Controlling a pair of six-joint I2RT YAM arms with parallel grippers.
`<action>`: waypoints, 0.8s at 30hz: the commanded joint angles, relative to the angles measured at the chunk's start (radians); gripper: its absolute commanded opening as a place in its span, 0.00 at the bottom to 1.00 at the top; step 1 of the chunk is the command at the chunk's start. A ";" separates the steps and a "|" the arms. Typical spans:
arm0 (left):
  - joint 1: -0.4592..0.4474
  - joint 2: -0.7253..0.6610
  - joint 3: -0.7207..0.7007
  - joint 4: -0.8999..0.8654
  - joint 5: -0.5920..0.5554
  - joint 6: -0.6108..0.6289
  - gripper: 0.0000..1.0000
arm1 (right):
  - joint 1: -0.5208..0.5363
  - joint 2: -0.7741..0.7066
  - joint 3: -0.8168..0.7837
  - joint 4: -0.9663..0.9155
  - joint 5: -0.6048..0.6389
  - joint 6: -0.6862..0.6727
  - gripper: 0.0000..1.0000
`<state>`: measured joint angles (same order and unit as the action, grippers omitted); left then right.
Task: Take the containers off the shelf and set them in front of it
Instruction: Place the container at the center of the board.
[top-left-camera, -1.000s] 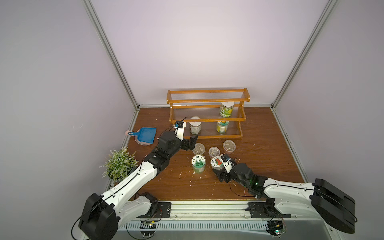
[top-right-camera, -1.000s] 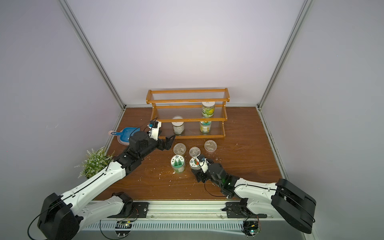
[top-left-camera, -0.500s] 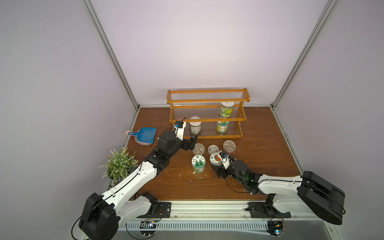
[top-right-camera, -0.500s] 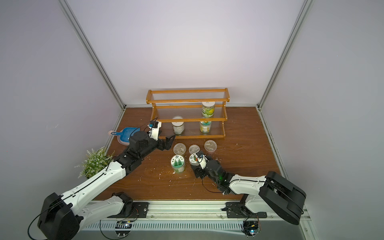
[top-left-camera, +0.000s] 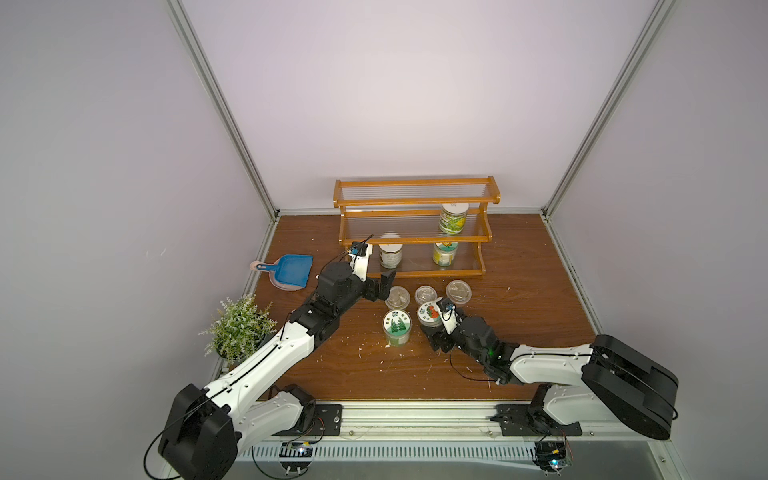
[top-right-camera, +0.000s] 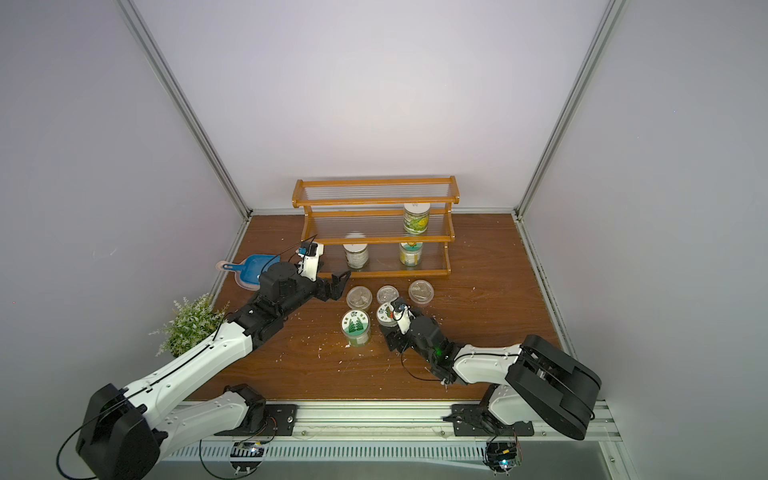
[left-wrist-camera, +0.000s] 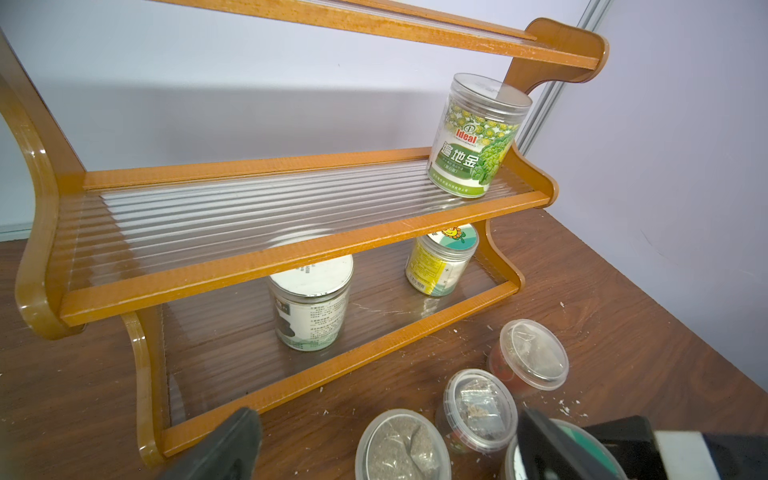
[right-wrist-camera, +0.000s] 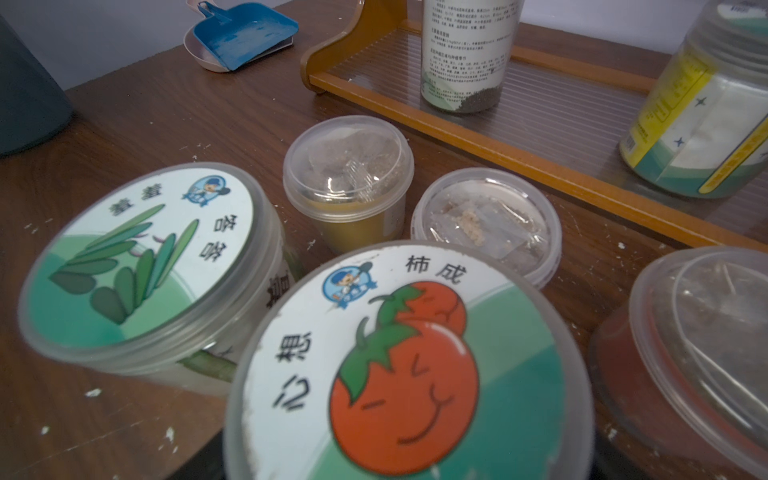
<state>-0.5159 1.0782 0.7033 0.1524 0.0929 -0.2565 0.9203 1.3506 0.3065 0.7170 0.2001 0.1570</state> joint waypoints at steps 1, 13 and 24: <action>0.016 0.009 0.002 -0.007 0.005 0.010 0.99 | -0.004 -0.025 -0.006 0.087 -0.016 -0.001 0.80; 0.018 0.011 0.001 -0.005 0.013 0.010 0.99 | 0.004 -0.056 -0.035 0.031 -0.053 0.004 0.97; 0.017 0.009 0.001 -0.005 0.018 0.009 0.99 | 0.011 -0.116 -0.033 -0.045 -0.046 0.005 0.99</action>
<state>-0.5095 1.0851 0.7033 0.1524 0.0971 -0.2569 0.9237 1.2697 0.2634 0.6914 0.1516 0.1577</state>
